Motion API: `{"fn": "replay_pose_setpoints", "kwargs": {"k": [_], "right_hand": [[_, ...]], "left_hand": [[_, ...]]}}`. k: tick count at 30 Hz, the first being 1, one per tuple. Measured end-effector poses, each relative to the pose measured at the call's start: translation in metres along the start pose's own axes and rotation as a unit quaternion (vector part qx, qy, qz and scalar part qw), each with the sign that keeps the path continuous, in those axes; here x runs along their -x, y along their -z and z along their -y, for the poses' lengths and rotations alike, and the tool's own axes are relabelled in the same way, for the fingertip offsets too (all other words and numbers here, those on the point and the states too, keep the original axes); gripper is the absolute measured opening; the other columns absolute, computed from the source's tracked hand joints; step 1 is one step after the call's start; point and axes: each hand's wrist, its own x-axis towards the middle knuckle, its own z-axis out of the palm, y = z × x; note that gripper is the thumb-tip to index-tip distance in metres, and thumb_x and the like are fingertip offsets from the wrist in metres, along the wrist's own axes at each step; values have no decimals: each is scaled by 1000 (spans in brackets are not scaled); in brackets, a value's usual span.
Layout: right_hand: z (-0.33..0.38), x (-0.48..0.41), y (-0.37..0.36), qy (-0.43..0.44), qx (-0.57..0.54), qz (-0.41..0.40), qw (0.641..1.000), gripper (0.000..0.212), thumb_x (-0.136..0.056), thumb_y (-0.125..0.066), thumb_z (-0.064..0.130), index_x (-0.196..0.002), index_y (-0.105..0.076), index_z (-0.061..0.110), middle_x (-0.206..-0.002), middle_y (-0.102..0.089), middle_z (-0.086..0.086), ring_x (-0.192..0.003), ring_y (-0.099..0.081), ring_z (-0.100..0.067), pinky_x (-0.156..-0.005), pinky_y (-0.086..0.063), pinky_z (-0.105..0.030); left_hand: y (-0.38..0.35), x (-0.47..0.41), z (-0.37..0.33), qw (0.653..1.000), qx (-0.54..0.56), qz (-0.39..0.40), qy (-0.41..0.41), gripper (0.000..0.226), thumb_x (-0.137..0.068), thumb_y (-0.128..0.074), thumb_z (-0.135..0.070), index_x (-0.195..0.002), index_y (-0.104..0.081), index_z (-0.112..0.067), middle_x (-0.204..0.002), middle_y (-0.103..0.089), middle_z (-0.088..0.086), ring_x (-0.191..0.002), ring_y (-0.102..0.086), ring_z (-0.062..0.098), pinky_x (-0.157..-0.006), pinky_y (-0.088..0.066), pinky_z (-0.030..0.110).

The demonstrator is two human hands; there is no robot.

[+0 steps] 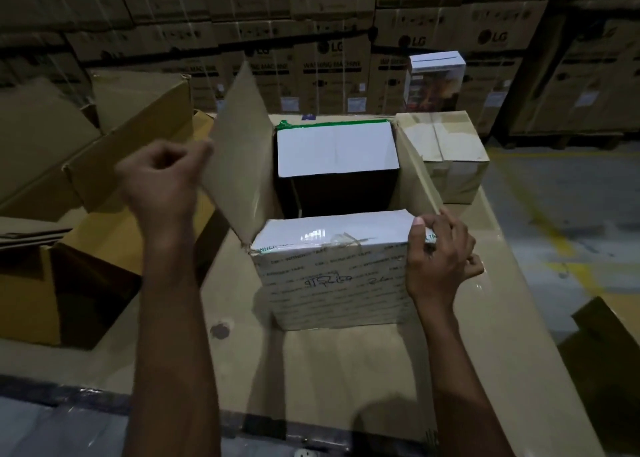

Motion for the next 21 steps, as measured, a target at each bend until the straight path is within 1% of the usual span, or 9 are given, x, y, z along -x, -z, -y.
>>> {"fn": "replay_pose_setpoints", "kwargs": {"k": [4,7,9,11,14,16,17,19,21], "right_hand": [[-1,0,-2,-7,-20,-11,1000,37,-96,-44,53,-103,-70,27,-143,-58,4,-134,-48,-20,-101,-17,-39],[-1,1,-4,-9,-20,-9,1000,36,-97,-44,51,-102,-68,25,-142,-58,4,-133,-48,-21,-104,-21,-44],[-1,1,-5,-14,-26,-9,1000,37,-97,-43,52,-102,-68,24,-141,-58,4,-132,-48,-21,-108,-23,-50],[-1,1,-4,-13,-28,-12,999,38,-97,-43,53,-102,-68,24,-140,-59,3,-132,-49,-22,-108,-24,-52],[0,1,-2,-8,-31,-11,999,37,-97,-43,53,-100,-66,24,-140,-59,1,-131,-49,-24,-108,-23,-53],[0,1,-1,-8,-29,-11,999,37,-96,-42,54,-100,-65,25,-139,-59,1,-131,-49,-24,-108,-23,-52],[0,1,-1,-9,-27,-11,1000,37,-96,-42,54,-100,-65,25,-139,-59,2,-131,-48,-23,-108,-22,-52],[0,1,-1,-9,-24,-5,1000,40,-96,-42,56,-102,-66,24,-141,-59,2,-132,-47,-22,-109,-22,-53],[-1,1,0,-7,-18,2,1000,42,-96,-40,57,-103,-66,25,-141,-58,2,-133,-46,-22,-109,-22,-54]], "left_hand": [[42,-10,80,975,18,-130,177,29,-85,-81,-22,-69,-58,-20,-75,-59,-2,-70,-60,16,-59,-50,35],[53,9,141,939,-40,-48,339,20,-84,-84,-18,-93,-69,-8,-98,-70,7,-86,-63,22,-60,-45,30],[46,27,157,929,-75,30,360,16,-83,-83,-12,-96,-75,-8,-98,-72,12,-87,-65,25,-71,-50,35],[36,39,151,946,-101,32,308,16,-83,-81,-9,-97,-78,-15,-93,-73,9,-91,-69,29,-80,-53,38],[20,42,104,978,-154,-40,134,20,-85,-71,-17,-93,-73,-36,-95,-73,-6,-100,-71,23,-100,-54,48],[3,43,67,970,-239,-38,6,12,-89,-66,-27,-94,-71,-37,-99,-69,-17,-111,-63,16,-119,-27,56],[-9,43,52,954,-293,-17,-55,9,-92,-64,-32,-96,-72,-35,-102,-68,-16,-118,-59,17,-121,-10,57],[-38,38,38,921,-356,97,-121,20,-98,-58,-40,-105,-74,-30,-113,-71,-9,-126,-56,19,-122,8,57],[-69,29,40,875,-376,285,-106,32,-103,-50,-48,-114,-73,-28,-120,-72,-5,-126,-58,21,-125,9,57]]}}
